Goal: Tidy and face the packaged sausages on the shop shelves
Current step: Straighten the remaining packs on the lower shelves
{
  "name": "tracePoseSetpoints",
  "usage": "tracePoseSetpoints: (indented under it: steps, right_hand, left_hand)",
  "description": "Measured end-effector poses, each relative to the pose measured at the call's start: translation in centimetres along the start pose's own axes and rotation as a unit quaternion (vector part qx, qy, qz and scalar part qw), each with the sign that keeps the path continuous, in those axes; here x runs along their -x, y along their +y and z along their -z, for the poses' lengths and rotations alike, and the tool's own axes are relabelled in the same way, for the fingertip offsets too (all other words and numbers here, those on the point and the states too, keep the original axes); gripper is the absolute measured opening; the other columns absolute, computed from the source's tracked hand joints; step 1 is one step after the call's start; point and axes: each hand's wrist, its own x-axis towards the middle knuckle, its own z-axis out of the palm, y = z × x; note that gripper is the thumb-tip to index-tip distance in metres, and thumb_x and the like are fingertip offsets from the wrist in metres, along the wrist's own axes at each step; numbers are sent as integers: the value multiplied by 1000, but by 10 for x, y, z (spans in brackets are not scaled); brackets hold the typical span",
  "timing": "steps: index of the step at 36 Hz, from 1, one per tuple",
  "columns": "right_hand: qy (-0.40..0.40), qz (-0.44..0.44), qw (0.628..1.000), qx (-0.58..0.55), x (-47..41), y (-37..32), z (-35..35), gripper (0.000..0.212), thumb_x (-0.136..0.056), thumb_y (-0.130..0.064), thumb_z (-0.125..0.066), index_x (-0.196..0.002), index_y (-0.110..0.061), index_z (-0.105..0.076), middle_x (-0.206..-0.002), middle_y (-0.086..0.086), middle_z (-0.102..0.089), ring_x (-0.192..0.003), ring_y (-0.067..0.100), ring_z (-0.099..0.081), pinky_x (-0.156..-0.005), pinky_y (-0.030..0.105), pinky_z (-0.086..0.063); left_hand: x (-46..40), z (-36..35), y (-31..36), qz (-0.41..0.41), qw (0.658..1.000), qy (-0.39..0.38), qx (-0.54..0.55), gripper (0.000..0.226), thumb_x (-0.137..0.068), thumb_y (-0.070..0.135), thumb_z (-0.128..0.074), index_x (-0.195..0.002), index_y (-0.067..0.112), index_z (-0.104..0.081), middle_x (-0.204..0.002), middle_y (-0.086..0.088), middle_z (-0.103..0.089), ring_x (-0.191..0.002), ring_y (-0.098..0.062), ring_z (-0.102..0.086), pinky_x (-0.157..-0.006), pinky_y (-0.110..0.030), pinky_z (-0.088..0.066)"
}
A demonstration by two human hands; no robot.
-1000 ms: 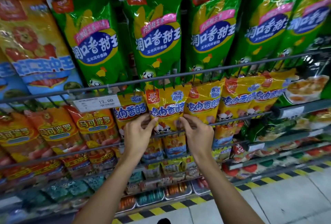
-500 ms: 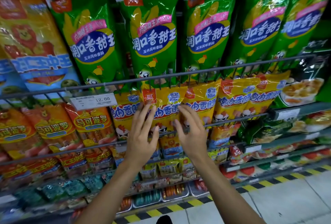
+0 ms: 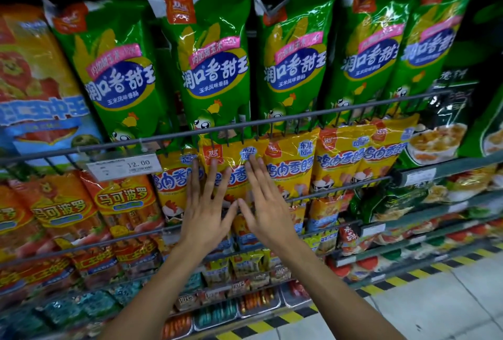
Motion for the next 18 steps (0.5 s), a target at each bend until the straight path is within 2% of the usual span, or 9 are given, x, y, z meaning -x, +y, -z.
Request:
tracePoseSetpoints:
  steps: [6,12,16,18]
  right_hand:
    - [-2,-11,1000,-1,-3,-7,-1,77,-107,-31,-52,-164,-12,-5,-173,0,3,-159,16,1,-129,41,-17]
    - [39,3,999,-8,2,-11,1,75,-103,-27,-60,-163,-11,-17,-172,3,-10,-159,21,-7,-127,47,-21]
    - [43,50,998,11,-1,-12,-1,70,-103,-26,-62,-161,-11,-26,-171,6,-17,-159,25,-10,-125,53,-23]
    - [30,54,998,14,-5,-13,-4,69,-104,-30,-60,-161,-13,-26,-171,6,-15,-159,25,-10,-125,55,-21]
  left_hand:
    - [-1,11,1,1,1000,-18,10,78,-103,49,-49,-165,20,-12,-173,-9,1,-157,-41,6,-126,-61,-8]
    - [16,23,-2,8,999,9,46,75,-103,34,-60,-163,15,-19,-173,-4,-8,-159,-36,-2,-124,-62,-18]
    - [20,31,-7,27,999,5,36,74,-104,35,-57,-164,17,-18,-173,-4,-3,-159,-32,0,-128,-54,-10]
    - [17,34,-9,29,999,-8,24,75,-104,35,-56,-165,20,-14,-173,-2,-2,-159,-31,3,-128,-56,-11]
